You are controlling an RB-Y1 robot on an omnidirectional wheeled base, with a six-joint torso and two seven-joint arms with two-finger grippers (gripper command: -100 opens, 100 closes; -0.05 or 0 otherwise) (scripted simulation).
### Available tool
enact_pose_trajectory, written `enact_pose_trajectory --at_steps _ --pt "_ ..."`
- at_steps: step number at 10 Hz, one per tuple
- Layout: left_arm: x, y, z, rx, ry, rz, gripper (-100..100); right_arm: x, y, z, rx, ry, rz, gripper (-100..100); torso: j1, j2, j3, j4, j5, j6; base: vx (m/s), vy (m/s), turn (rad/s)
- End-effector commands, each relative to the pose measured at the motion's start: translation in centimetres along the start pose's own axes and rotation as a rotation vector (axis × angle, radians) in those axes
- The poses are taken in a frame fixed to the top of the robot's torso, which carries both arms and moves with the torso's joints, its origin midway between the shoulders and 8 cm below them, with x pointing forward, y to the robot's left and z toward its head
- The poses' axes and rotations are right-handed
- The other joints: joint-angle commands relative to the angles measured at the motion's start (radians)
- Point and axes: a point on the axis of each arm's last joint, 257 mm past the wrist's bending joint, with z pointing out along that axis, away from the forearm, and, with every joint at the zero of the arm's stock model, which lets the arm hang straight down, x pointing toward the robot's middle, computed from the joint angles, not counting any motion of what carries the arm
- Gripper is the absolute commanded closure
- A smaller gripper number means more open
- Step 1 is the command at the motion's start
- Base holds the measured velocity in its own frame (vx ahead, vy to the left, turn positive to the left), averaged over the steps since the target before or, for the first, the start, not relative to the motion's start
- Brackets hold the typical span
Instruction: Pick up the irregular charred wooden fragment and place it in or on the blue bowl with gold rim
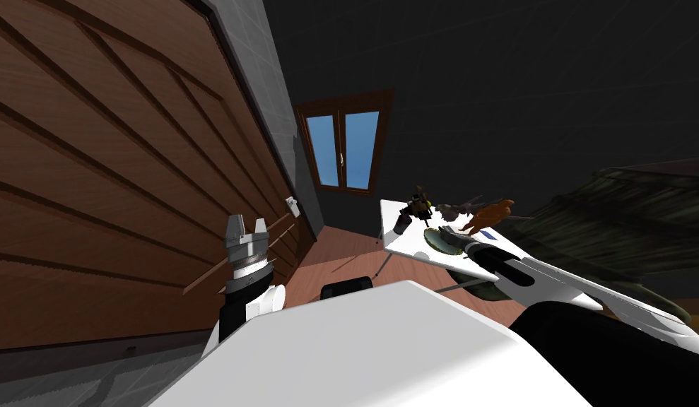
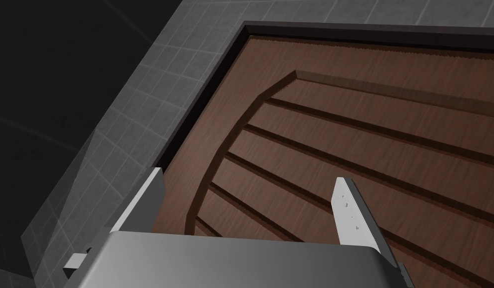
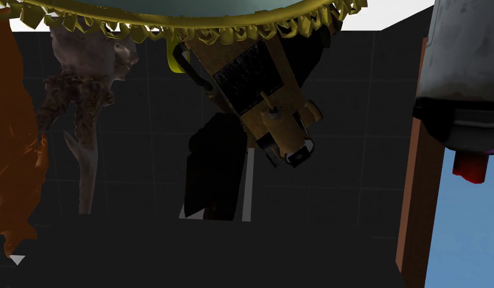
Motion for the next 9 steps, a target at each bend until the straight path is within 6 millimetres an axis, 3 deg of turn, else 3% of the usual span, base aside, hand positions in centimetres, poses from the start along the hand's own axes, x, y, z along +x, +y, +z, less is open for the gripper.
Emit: enact_pose_trajectory --at_steps 1,2,3,7,8,9 --pt "0.0 0.0 0.0 0.0 0.0 0.0 0 1.0 -0.6 -0.6 0.017 0.028 -0.021 100 0.0 0.0 0.0 0.0 0.0 0.0 -0.03 -0.076 0.013" --pt "0.0 0.0 0.0 0.0 0.0 0.0 0 0.8 -0.4 -0.4 0.009 0.017 -0.012 100 0.001 -0.001 0.0 0.0 0.001 0.0 -0.015 -0.032 -0.001" --pt "0.0 0.0 0.0 0.0 0.0 0.0 0 0.9 -0.5 -0.4 0.012 0.02 -0.015 -100 0.005 -0.002 -0.001 0.0 0.002 -0.001 -0.004 -0.008 -0.001" --pt "0.0 0.0 0.0 0.0 0.0 0.0 0 0.9 -0.5 -0.4 0.012 0.02 -0.014 -100 0.009 -0.004 -0.002 -0.001 0.003 -0.001 0.0 0.0 0.0" --pt "0.0 0.0 0.0 0.0 0.0 0.0 0 0.9 -0.5 -0.4 0.012 0.02 -0.014 0 0.009 -0.004 -0.002 -0.001 0.003 -0.001 0.0 0.0 0.0" --pt "0.0 0.0 0.0 0.0 0.0 0.0 0 -0.4 0.5 -0.8 0.0 0.015 -0.021 -100 0.009 -0.004 -0.002 -0.001 0.003 -0.001 0.017 -0.017 -0.114"
